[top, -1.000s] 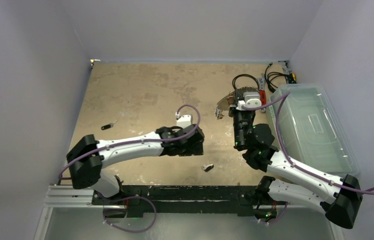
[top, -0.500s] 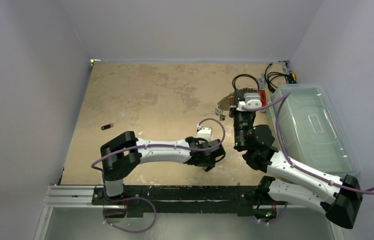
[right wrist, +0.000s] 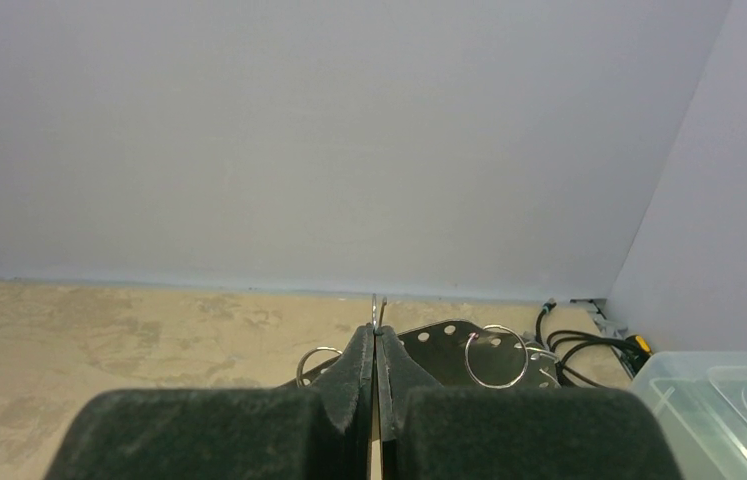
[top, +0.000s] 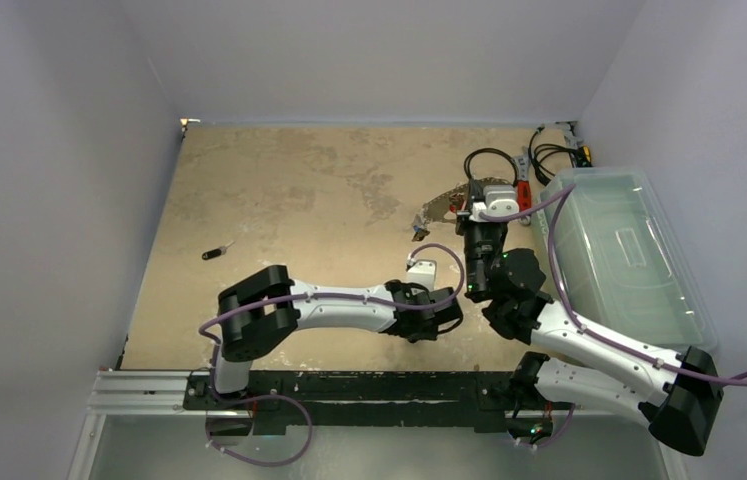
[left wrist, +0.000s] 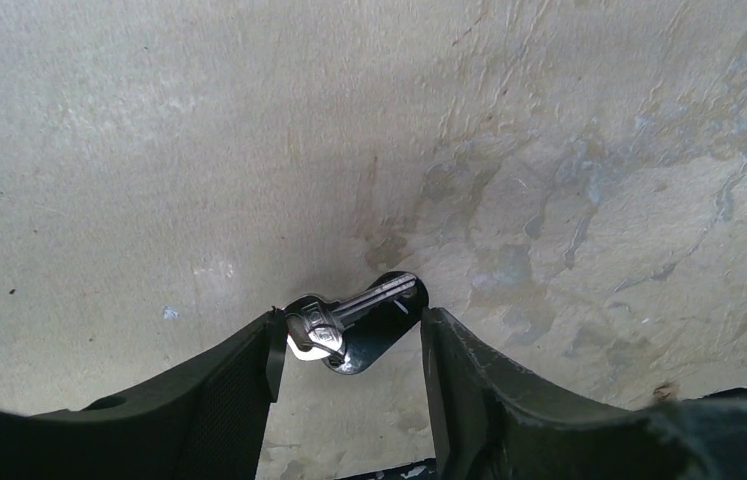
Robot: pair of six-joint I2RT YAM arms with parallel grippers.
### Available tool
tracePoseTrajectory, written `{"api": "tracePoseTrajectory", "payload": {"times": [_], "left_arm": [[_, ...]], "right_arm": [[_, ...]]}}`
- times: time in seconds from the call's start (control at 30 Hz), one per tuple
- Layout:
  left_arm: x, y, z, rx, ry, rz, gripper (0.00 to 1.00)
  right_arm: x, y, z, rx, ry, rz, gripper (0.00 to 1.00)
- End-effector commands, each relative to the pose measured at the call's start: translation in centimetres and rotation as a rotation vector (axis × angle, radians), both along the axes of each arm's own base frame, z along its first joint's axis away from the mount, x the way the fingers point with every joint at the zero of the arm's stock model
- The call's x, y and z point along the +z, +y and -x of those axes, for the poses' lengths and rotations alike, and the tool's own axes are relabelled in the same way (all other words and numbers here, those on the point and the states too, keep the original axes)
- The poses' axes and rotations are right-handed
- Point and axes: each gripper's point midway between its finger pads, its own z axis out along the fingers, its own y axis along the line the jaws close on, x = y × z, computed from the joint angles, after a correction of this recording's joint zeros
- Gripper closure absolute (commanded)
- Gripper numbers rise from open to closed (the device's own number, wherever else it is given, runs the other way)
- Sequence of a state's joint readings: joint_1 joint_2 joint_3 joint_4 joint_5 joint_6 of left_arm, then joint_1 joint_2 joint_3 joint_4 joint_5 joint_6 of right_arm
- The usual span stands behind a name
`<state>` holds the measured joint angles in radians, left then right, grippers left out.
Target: Put the keys on the keyring
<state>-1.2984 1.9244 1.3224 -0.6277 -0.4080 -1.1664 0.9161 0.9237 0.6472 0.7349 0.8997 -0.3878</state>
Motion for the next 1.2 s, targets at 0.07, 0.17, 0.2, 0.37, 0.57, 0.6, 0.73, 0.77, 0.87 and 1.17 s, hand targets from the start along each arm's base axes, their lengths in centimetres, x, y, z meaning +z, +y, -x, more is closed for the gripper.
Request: {"api": "tracePoseTrajectory", "payload": {"times": [0.07,0.17,0.2,0.37,0.57,0.6,0.73,0.77,0.87,1.17], "left_arm": [[0.3,-0.6,0.5,-0.006,-0.008,-0.012,0.48],[0.1,-0.3,0.6,-0.005,-0.006,-0.025,0.5],[0.0,-0.2,0.7,-0.005,-0.005,-0.03,0.52],[-0.2,-0.2,0.7,-0.01,-0.004,-0.03,0.65],[0.1,-0.1,0.6,-0.014,-0.013,-0.024,0.84],[0.2,-0.1,0.6,-0.019,-0.017,-0.024,0.89],[0.7,0.2,0.1,-0.055,-0.051,-0.049,1.0],[0.8,0.3,-0.1,-0.064,-0.062,-0.061,1.0],[1.2,1.0,-0.6,-0.08,-0.093,-0.096,1.0],[3.7,3.4,-2.9,-0.104,-0.192,-0.134,1.0]], "right_arm": [[1.6,-0.4,0.3,0.0,-0.053,-0.056,1.0],[1.6,-0.2,0.2,0.009,-0.053,-0.054,1.0],[1.6,-0.1,0.2,0.011,-0.054,-0.054,1.0],[1.5,0.1,0.1,0.019,-0.053,-0.047,1.0],[1.6,0.1,0.2,0.021,-0.053,-0.048,1.0],[1.5,0.1,0.1,0.021,-0.052,-0.047,1.0],[1.5,0.2,0.1,0.022,-0.051,-0.045,1.0],[1.5,0.2,0.1,0.023,-0.051,-0.044,1.0],[1.4,0.3,0.1,0.023,-0.049,-0.043,1.0],[1.2,0.6,-0.1,0.028,-0.044,-0.038,1.0]]}}
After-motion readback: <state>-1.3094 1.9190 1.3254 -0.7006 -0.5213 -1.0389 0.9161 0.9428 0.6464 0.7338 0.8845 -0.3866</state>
